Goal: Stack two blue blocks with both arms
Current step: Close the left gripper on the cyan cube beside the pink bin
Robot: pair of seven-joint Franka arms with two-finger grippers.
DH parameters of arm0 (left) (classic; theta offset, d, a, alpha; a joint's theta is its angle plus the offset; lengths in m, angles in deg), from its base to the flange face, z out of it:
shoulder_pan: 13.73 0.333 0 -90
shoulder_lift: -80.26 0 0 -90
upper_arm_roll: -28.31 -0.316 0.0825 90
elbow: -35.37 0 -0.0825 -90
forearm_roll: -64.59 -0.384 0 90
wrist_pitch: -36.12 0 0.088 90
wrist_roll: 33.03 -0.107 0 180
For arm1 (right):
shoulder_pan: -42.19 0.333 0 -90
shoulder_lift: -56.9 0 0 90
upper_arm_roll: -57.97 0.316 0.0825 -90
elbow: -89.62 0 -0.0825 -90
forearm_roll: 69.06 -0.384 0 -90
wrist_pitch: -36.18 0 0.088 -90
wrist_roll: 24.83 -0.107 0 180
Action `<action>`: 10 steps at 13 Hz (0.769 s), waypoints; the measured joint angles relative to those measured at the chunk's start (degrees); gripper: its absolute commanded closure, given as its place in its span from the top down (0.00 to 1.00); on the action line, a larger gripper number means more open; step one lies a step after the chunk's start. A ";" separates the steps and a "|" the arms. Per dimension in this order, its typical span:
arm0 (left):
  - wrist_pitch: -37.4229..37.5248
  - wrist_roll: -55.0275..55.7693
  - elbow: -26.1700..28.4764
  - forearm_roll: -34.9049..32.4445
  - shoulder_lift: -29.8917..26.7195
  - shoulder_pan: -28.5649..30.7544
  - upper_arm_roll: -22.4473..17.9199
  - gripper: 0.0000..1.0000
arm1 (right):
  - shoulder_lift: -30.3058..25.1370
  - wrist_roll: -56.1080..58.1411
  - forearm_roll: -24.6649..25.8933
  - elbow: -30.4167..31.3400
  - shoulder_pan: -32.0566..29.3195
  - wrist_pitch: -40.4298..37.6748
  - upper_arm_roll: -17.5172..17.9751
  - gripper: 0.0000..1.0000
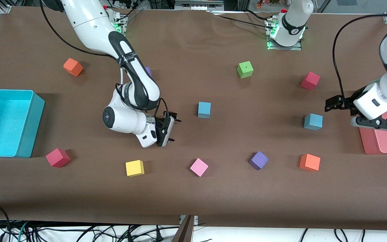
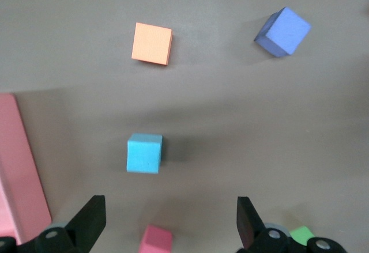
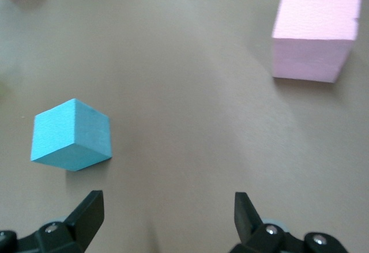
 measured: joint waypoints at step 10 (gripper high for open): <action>-29.42 -8.44 26.07 0.00 2.72 2.90 -0.16 1.00 | 2.32 34.60 -30.44 6.66 0.04 0.58 0.63 1.00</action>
